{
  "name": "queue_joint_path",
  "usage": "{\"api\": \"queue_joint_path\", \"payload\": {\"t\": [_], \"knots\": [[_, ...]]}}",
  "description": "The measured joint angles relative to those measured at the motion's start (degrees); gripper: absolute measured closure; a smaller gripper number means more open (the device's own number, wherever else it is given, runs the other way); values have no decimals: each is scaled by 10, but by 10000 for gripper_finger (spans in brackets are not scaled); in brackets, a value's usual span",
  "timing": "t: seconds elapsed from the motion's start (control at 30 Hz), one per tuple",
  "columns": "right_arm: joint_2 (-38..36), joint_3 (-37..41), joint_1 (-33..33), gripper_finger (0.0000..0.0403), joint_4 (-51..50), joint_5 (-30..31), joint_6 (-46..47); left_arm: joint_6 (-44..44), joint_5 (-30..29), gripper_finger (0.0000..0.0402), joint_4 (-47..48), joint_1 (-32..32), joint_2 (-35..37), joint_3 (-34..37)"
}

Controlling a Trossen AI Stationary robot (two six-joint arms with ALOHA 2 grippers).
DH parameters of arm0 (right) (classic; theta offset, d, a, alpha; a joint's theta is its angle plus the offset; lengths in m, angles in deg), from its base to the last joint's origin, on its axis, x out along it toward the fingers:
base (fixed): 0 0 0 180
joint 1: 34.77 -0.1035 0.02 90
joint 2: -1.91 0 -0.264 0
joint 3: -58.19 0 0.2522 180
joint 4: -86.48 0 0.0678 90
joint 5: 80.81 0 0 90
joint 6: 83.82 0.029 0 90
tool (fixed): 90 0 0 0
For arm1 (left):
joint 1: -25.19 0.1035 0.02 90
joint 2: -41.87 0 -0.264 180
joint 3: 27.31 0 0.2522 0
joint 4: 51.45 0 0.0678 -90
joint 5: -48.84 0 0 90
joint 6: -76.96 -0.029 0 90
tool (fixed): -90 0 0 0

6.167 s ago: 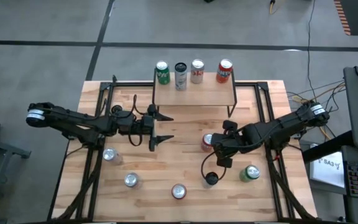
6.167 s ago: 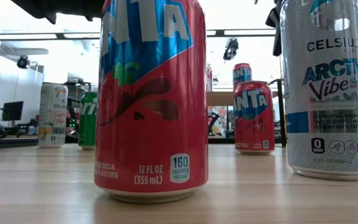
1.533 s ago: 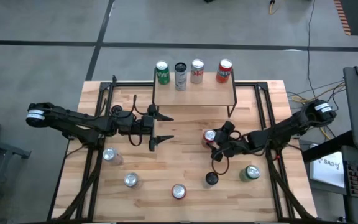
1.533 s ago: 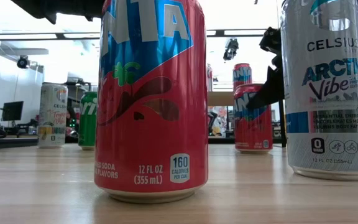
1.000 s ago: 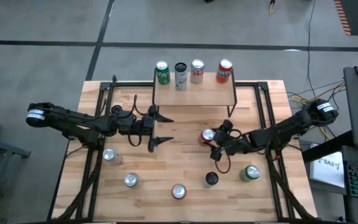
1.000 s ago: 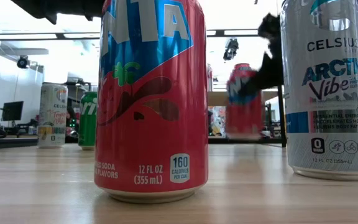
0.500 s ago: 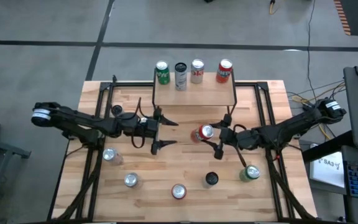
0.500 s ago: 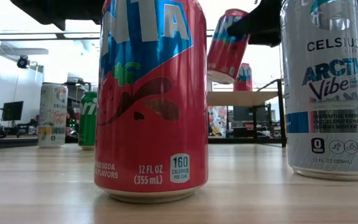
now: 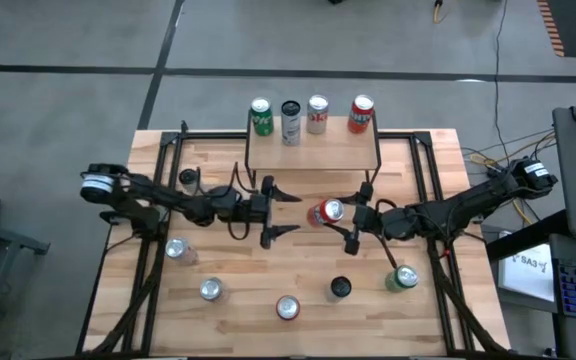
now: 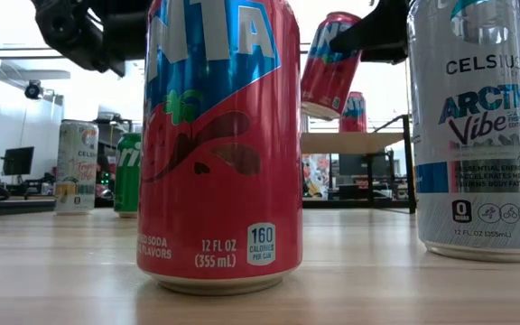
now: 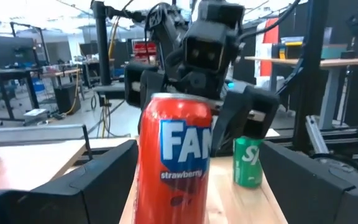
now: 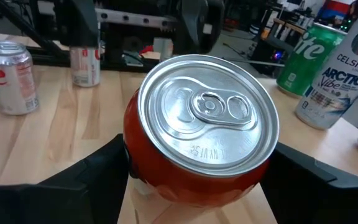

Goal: Place canned beverage on shelf
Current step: Put the top orange soda can on the shelf aligned with the other orange soda can

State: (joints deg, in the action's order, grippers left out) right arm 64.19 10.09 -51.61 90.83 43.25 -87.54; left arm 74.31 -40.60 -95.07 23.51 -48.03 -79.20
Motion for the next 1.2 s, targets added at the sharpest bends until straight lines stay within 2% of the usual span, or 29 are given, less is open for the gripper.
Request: {"api": "queue_joint_path", "payload": {"t": [0.27, 0.57, 0.87, 1.07, 1.2], "knots": [[0, 0, 0, 113, 2, -1, -2, -11, 0, 79, 70, 1, -67, -70], [0, -1, 0, 112, -4, -2, -1, -11, -1, 79, 164, 20, -91, -119], [0, -1, 0, 112, -3, 0, -9, 4, 0, 79, 169, 25, -129, -148], [0, -1, 0, 112, -4, 0, -12, -1, 21, 79, 174, 25, -150, -171], [0, -1, 0, 112, -4, 0, -14, -13, 17, 95, 172, 25, -149, -169]]}}
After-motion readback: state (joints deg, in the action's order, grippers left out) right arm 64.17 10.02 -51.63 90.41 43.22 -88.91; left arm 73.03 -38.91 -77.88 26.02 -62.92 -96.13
